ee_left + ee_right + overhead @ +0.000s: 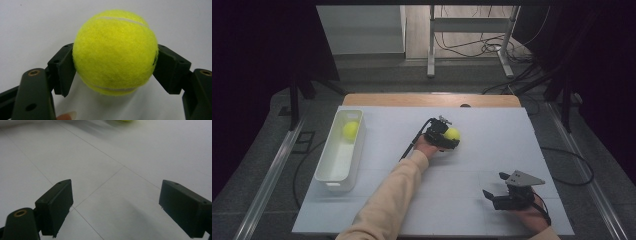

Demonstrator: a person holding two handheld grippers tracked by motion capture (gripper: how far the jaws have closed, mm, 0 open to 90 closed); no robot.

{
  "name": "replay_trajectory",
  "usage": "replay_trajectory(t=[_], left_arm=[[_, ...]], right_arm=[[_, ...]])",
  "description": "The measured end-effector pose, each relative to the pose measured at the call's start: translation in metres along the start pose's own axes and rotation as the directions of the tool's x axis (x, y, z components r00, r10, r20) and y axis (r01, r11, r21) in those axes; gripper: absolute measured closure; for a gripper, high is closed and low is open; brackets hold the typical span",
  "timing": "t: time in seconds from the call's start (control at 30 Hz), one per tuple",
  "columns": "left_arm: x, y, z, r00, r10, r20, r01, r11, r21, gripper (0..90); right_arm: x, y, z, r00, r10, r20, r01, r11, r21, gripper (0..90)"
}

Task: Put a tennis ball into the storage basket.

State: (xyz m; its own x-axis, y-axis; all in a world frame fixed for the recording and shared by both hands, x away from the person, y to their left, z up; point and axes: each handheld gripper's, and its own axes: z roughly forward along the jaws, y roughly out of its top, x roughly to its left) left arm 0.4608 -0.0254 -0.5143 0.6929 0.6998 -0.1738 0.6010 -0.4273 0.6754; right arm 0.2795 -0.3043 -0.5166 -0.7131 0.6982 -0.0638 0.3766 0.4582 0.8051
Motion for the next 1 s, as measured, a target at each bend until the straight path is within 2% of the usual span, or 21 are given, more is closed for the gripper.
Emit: replay_trajectory(t=[0.5, 1.0], left_arm=[[-0.003, -0.002, -0.014, 0.9999, 0.008, 0.014, -0.007, 0.9997, -0.025, 25.8], [-0.004, -0.014, -0.037, 0.9997, -0.006, 0.022, 0.007, 0.9979, -0.065, 25.8]], right_arm=[[0.0, 0.0, 0.0, 1.0, -0.002, 0.003, 0.002, 1.0, 0.001, 12.5], [0.0, 0.0, 0.0, 1.0, -0.003, 0.005, 0.003, 1.0, 0.002, 12.5]])
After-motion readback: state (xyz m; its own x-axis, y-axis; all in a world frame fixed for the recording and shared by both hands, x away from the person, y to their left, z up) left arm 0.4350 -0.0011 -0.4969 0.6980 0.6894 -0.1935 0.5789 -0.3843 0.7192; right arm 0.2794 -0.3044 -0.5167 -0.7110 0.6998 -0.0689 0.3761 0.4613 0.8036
